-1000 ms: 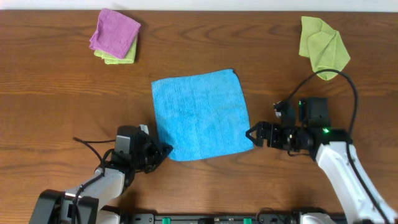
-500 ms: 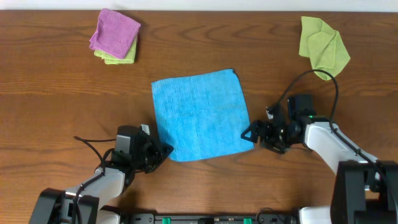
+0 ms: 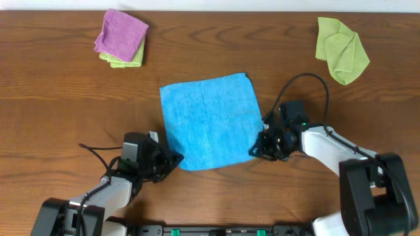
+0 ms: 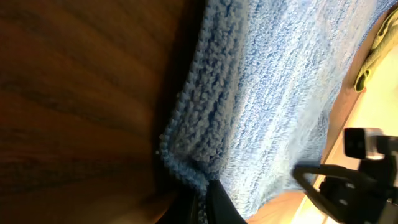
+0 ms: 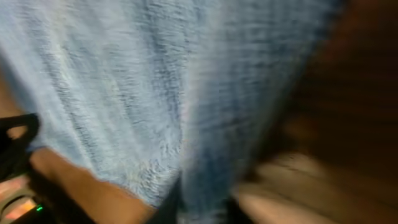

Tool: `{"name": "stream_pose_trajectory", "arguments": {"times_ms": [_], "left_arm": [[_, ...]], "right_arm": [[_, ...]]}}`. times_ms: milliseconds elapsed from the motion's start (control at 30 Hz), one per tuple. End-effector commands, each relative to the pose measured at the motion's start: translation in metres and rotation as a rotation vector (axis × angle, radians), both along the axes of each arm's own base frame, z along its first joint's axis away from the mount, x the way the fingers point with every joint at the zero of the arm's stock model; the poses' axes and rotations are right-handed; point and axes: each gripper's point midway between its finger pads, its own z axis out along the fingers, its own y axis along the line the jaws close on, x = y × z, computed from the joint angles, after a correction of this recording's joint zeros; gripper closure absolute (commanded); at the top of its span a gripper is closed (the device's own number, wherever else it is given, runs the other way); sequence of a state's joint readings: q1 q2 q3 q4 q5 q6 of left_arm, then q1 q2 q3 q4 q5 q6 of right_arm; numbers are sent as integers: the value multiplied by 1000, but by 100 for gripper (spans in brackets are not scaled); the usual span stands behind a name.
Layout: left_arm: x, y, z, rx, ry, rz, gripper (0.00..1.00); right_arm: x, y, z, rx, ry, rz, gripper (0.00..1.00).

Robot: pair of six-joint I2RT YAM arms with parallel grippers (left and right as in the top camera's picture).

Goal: Fold the cloth
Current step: 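Fold the cloth's bottom edge up over the top half with both grippers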

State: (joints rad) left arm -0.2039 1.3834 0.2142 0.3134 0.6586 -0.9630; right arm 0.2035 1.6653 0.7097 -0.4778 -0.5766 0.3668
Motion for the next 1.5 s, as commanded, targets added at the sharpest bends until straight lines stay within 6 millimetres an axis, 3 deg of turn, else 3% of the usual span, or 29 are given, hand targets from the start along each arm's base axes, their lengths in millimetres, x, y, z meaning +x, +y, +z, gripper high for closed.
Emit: {"name": "stream_pose_trajectory", "arguments": {"times_ms": [0, 300, 600, 767, 867, 967, 1200, 1467], "left_arm": [[-3, -3, 1, -6, -9, -42, 94], [-3, -18, 32, -91, -117, -133, 94], [-43, -19, 45, -115, -53, -215, 94], [-45, -17, 67, -114, -113, -208, 94], [-34, -9, 85, -65, -174, -147, 94], [-18, 2, 99, 4, -255, -78, 94], [6, 27, 91, 130, -271, 77, 94], [49, 33, 88, 167, -348, 156, 94]], "right_arm": [[-3, -8, -8, -58, -1, 0, 99], [-4, -1, 34, -31, -119, 47, 99], [-44, 0, 67, -82, -135, 121, 99], [-54, -3, 74, -123, -152, 134, 99], [-44, -3, 80, -129, -216, 120, 99], [-22, -2, 86, -141, -318, 100, 99], [36, 4, 100, -158, -547, 40, 99], [67, 15, 79, -148, -586, 43, 99]]}}
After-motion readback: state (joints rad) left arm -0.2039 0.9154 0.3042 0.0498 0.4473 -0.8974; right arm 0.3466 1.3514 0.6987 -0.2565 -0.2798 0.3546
